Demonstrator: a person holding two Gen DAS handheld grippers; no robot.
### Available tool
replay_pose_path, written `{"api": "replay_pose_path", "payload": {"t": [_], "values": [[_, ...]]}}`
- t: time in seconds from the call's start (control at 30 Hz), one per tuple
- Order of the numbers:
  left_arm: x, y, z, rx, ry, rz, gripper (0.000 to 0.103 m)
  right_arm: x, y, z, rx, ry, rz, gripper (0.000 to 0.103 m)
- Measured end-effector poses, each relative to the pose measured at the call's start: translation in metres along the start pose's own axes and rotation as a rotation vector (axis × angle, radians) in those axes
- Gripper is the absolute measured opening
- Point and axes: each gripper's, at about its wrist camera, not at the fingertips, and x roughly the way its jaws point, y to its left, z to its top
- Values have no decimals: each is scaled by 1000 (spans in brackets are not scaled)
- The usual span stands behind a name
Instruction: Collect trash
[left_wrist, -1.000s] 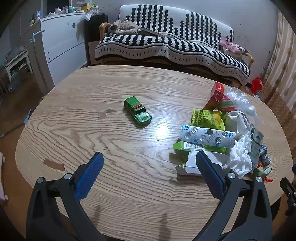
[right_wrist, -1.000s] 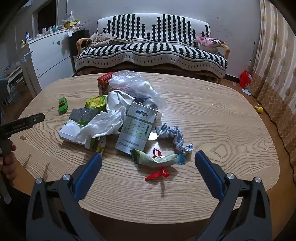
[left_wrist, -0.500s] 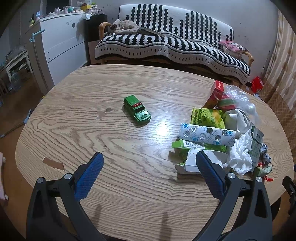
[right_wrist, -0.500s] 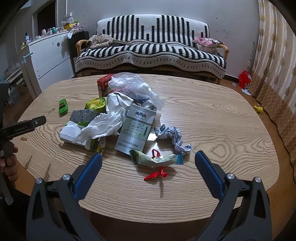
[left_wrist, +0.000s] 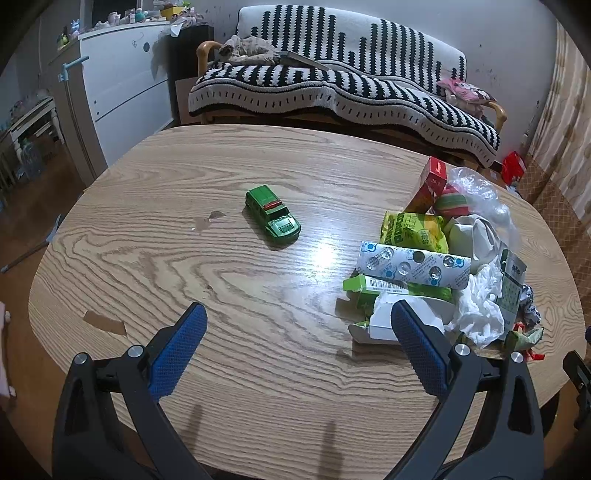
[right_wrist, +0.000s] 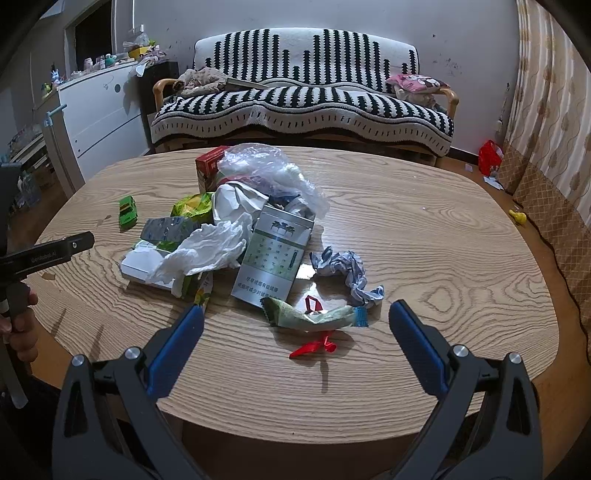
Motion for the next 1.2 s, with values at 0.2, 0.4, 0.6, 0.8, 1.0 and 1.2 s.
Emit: {"api": "replay_pose_path", "payload": {"t": [0.2, 0.4, 0.6, 0.8, 1.0, 1.2], "values": [[0, 0, -1, -2, 2, 0, 97, -1, 0, 0, 0, -1, 0, 97], [0, 0, 0, -3, 1, 1, 97, 0, 0, 0, 0, 0, 0, 97], [2, 7, 4, -15, 4, 6, 97, 0, -1, 0, 1, 0, -1, 97], [28, 16, 27, -73, 38, 49, 97, 1, -1, 2, 1, 3, 2, 97], [77, 12, 69, -115, 67, 111, 97, 10, -16, 11, 33, 21, -9, 97], [125, 16, 91, -150, 87, 212, 97, 23, -43, 11, 77, 54, -40, 97]]}}
